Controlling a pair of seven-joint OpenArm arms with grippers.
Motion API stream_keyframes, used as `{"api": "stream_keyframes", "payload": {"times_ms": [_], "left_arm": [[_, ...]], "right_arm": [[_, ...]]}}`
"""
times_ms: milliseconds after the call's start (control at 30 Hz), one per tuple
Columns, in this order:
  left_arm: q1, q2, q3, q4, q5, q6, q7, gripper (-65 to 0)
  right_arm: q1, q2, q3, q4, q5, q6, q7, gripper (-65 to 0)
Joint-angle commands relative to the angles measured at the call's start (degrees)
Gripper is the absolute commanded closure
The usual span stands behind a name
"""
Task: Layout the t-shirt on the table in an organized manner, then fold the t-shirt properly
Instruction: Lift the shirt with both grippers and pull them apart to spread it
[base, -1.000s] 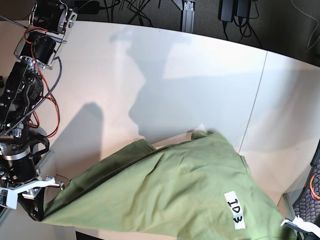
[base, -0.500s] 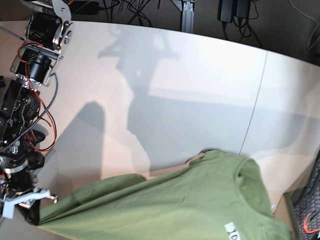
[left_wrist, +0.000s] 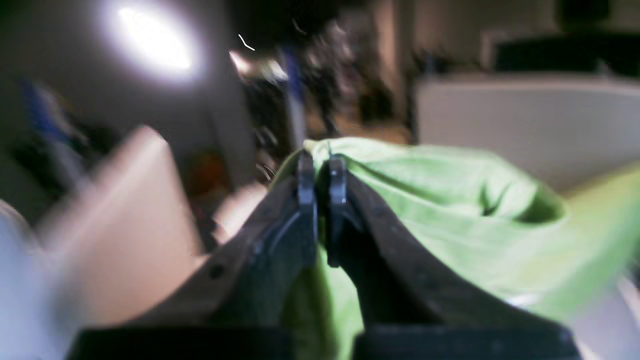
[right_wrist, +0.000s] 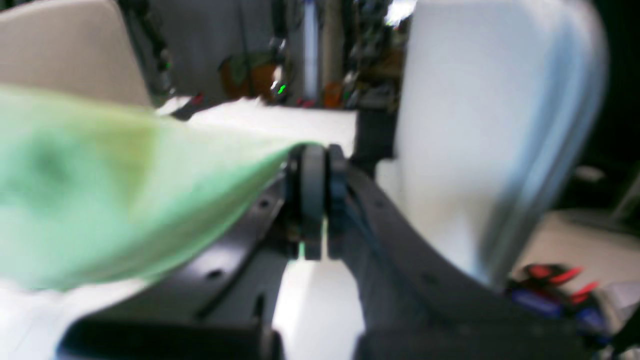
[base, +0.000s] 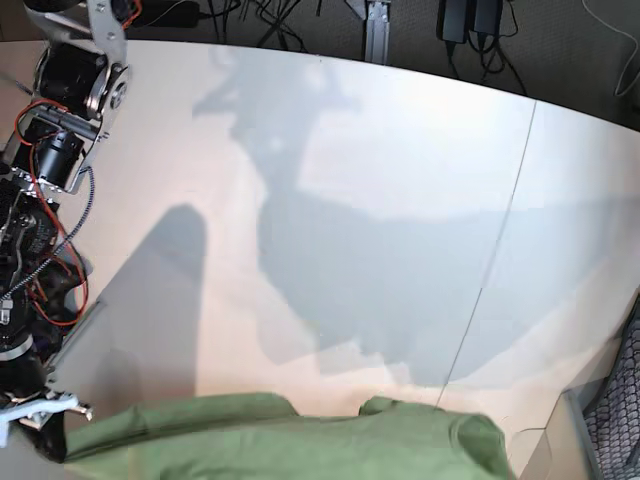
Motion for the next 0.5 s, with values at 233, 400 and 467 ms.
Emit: {"api": "stream_keyframes", "payload": {"times_ms": [233, 400, 467], "left_arm": [[22.1, -1.3, -0.4, 1.7, -23.7, -7.3, 13.6, 0.0], [34.2, -1.3, -0.5, 6.0, -31.9, -7.3, 20.2, 0.0], [38.0, -1.3, -0.5, 7.9, -32.8, -7.3, 21.4, 0.0]], "right_arm": [[-20.3, -0.1, 0.5, 1.1, 4.8, 2.3, 0.7, 0.0], [-31.1, -2.0, 3.8, 1.2, 6.8, 2.3, 1.6, 0.0], [-34.0, -3.3, 6.0, 1.2, 9.3, 2.3, 1.6, 0.0]]}}
